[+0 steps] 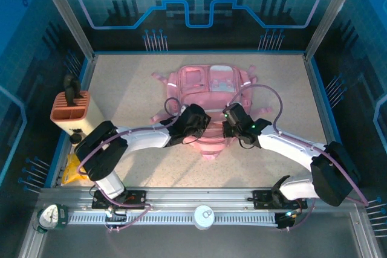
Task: Pack books, pencil case, and school supplies into a backpack
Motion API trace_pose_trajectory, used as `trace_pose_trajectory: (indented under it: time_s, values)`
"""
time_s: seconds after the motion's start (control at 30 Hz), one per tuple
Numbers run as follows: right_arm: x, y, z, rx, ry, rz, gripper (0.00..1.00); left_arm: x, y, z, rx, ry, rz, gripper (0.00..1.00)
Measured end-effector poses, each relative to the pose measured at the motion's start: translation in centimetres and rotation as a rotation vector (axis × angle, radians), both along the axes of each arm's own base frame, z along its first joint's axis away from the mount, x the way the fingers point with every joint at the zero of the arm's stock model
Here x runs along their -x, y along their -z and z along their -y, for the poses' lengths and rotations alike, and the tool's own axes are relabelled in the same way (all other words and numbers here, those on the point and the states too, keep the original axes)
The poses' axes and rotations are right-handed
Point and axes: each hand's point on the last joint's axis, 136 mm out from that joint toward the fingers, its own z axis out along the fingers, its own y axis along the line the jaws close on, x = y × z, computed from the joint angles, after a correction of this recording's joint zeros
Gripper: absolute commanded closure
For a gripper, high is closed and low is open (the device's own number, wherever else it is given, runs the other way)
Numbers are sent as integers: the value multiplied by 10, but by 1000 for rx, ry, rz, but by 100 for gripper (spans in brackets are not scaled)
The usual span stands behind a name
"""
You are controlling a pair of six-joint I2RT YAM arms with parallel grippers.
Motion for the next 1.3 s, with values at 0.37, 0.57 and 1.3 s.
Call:
trace_pose_trajectory:
  time_s: [0.37, 0.57, 1.3]
  values:
    - [-16, -21, -7, -43, -64, 67, 100, -6, -21, -50, -144, 206, 62, 100]
    - [-27, -24, -12, -65, -111, 71, 100, -12, -24, -61, -185, 315, 90, 100]
    - [-42, -107, 77, -190, 109, 222, 0, 11, -78, -142, -506, 327, 255, 1]
